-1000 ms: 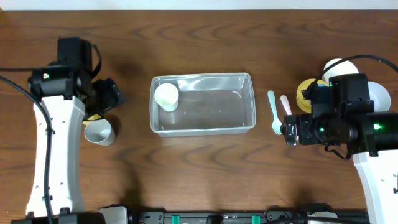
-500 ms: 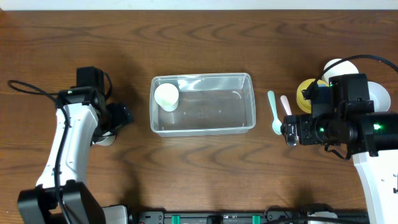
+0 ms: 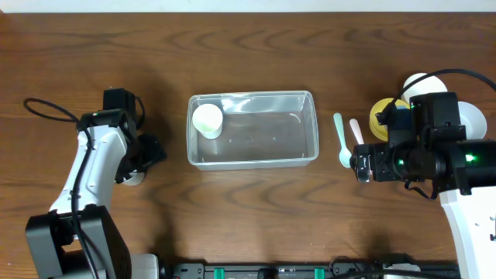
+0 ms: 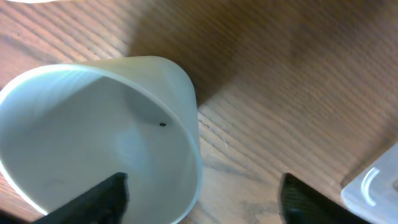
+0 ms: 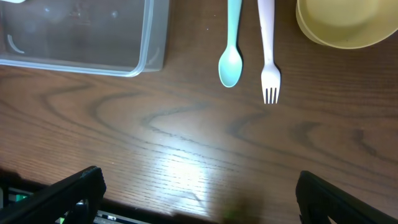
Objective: Pack container
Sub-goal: 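Move the left gripper back and grasp the grey-blue cup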
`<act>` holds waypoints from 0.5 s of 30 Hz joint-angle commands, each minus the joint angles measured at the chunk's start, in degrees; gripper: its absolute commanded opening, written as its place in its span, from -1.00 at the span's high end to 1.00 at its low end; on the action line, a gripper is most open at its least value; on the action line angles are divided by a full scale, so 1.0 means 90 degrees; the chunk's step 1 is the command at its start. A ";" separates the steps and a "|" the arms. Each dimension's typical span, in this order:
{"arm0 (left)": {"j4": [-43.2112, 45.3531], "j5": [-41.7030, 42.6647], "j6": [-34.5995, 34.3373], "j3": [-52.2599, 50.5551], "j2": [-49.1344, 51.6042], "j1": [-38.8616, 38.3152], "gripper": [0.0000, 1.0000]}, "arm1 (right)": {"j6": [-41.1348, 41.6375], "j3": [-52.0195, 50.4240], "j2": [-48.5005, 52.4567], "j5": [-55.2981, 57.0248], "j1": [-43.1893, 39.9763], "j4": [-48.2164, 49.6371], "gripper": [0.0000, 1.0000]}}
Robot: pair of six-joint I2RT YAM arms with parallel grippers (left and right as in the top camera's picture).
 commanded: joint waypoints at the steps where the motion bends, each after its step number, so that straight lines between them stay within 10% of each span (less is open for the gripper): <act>1: 0.0000 -0.0024 0.0049 -0.0007 0.0034 0.0034 -0.26 | 0.0063 0.0112 -0.0005 0.0019 -0.0046 -0.0015 -0.98; 15: -0.0024 -0.0024 0.0049 -0.0007 0.0034 0.0034 0.55 | 0.0061 0.0112 -0.0005 0.0019 -0.0046 -0.0015 -0.98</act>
